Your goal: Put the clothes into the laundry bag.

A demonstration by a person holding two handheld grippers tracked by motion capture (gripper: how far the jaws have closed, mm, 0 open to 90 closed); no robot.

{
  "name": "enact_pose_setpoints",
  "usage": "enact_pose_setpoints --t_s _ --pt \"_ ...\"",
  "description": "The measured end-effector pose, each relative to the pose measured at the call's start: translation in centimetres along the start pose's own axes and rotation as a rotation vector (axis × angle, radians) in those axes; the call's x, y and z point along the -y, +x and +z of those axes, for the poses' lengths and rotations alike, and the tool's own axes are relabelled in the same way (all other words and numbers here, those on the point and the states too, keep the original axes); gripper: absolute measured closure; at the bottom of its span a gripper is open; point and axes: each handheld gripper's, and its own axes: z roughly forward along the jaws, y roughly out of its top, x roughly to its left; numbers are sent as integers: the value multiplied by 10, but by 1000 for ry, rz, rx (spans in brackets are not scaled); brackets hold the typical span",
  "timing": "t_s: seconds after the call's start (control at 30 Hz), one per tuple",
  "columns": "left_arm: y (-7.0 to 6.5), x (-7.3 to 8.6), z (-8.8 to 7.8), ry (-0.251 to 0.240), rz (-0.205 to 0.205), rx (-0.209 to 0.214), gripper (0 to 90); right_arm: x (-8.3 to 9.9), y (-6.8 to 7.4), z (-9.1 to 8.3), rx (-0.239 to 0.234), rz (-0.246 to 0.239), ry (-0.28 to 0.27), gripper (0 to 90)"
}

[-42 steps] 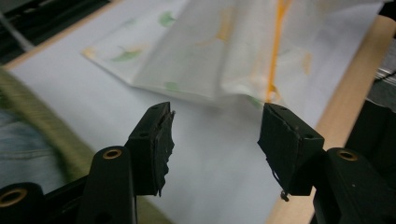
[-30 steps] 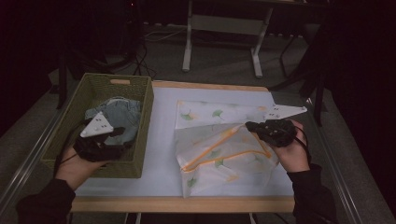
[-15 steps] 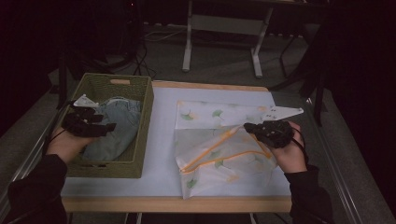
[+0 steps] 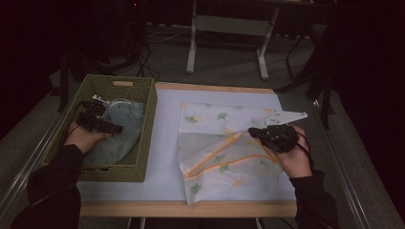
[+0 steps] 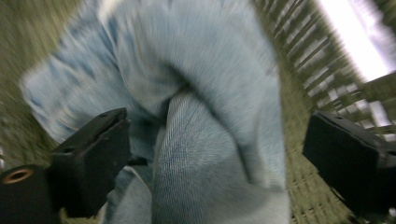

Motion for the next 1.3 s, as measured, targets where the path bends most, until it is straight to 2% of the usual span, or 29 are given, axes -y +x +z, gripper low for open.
enact_pose_setpoints --t_s 0.13,0.23,0.4,0.5,0.57,0.6,0.7,0.77,0.8,0.93,1.03,1.2,1.3 --pt "4 1 22 83 7 -21 26 1 -1 1 0 3 4 890" --pt "5 1 29 97 9 -11 26 1 -2 1 -2 6 6 890" --pt "4 6 54 185 59 -34 26 2 -5 3 -6 6 10 890" --pt "2 7 62 241 90 -41 25 3 -7 4 -8 7 12 890" --pt "0 8 64 264 117 -28 87 4 -7 4 -8 12 13 890" --pt "-1 8 64 273 129 -14 170 4 -7 4 -8 13 11 890" --pt "-3 9 61 265 157 21 386 5 -7 4 -9 16 11 890" --pt "-8 9 57 259 221 -8 603 6 -8 5 -8 18 12 890" --pt "-10 9 55 260 248 -13 670 6 -8 4 -8 18 14 890" --pt "-11 8 45 242 281 -7 711 5 -8 4 -9 23 13 890" --pt "-9 8 34 209 301 2 717 6 -8 3 -9 22 10 890" --pt "2 12 7 122 371 32 717 5 -8 1 -6 20 15 890" --pt "7 16 -7 71 436 64 717 5 -8 0 -7 21 10 890"
